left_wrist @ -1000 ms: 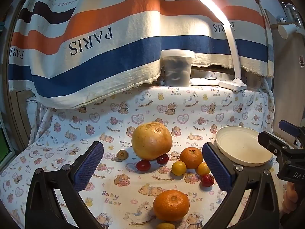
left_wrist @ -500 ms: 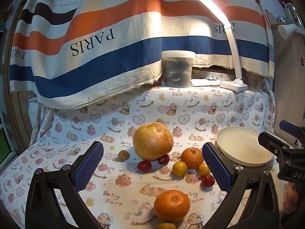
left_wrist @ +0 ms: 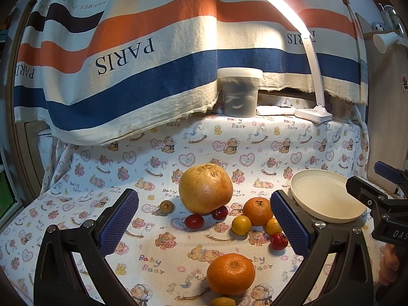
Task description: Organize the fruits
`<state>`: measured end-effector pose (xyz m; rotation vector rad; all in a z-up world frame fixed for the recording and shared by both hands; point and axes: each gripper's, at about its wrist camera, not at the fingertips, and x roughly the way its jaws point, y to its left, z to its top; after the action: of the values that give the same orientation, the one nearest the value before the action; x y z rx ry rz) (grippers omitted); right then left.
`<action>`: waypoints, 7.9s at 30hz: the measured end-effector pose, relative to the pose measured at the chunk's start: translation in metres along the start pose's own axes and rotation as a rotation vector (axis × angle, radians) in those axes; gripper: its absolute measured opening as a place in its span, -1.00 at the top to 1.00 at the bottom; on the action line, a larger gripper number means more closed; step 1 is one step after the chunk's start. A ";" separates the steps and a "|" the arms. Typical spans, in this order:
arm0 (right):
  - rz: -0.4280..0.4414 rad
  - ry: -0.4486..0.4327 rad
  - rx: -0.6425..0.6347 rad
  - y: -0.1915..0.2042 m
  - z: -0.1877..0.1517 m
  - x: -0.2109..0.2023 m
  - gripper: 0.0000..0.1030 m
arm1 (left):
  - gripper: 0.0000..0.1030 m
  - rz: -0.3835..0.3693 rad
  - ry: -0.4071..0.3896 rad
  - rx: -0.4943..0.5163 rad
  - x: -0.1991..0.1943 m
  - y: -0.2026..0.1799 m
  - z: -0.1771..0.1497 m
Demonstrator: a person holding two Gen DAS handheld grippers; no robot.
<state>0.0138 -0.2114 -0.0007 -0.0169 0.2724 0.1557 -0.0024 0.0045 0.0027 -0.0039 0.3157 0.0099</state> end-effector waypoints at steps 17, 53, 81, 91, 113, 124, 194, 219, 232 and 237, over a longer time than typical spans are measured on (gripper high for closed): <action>0.000 0.000 0.000 0.000 0.000 0.000 -0.99 | -0.99 0.004 0.000 0.003 -0.001 0.001 0.001; 0.001 0.001 0.000 0.000 0.000 -0.001 -0.99 | -0.99 0.001 -0.010 0.001 -0.003 0.001 -0.001; 0.064 0.111 0.019 -0.001 -0.003 0.013 -0.99 | -0.74 -0.065 0.297 0.035 0.006 -0.004 0.008; 0.068 0.130 0.056 -0.007 -0.004 0.017 -0.99 | -0.74 -0.137 0.499 0.107 0.023 -0.030 -0.023; 0.110 0.164 0.076 -0.007 -0.008 0.017 -0.99 | 0.06 -0.159 0.573 0.015 0.055 -0.017 -0.042; 0.170 0.210 0.103 -0.008 -0.005 0.020 -0.98 | 0.07 -0.093 0.285 0.015 0.027 0.000 -0.004; 0.135 0.116 0.071 -0.052 0.055 0.000 0.47 | 0.06 -0.013 -0.032 0.008 -0.011 -0.016 0.050; -0.022 0.334 0.151 -0.129 0.012 0.074 0.47 | 0.06 -0.302 0.527 0.307 0.153 -0.209 0.031; -0.016 0.461 0.141 -0.135 -0.009 0.098 0.47 | 0.06 -0.271 0.609 0.299 0.183 -0.207 0.016; -0.009 0.479 0.133 -0.132 -0.013 0.101 0.47 | 0.06 -0.269 0.615 0.305 0.186 -0.205 0.010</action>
<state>0.1271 -0.3268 -0.0408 0.0779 0.7606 0.1231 0.1800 -0.1986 -0.0455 0.2568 0.9273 -0.3117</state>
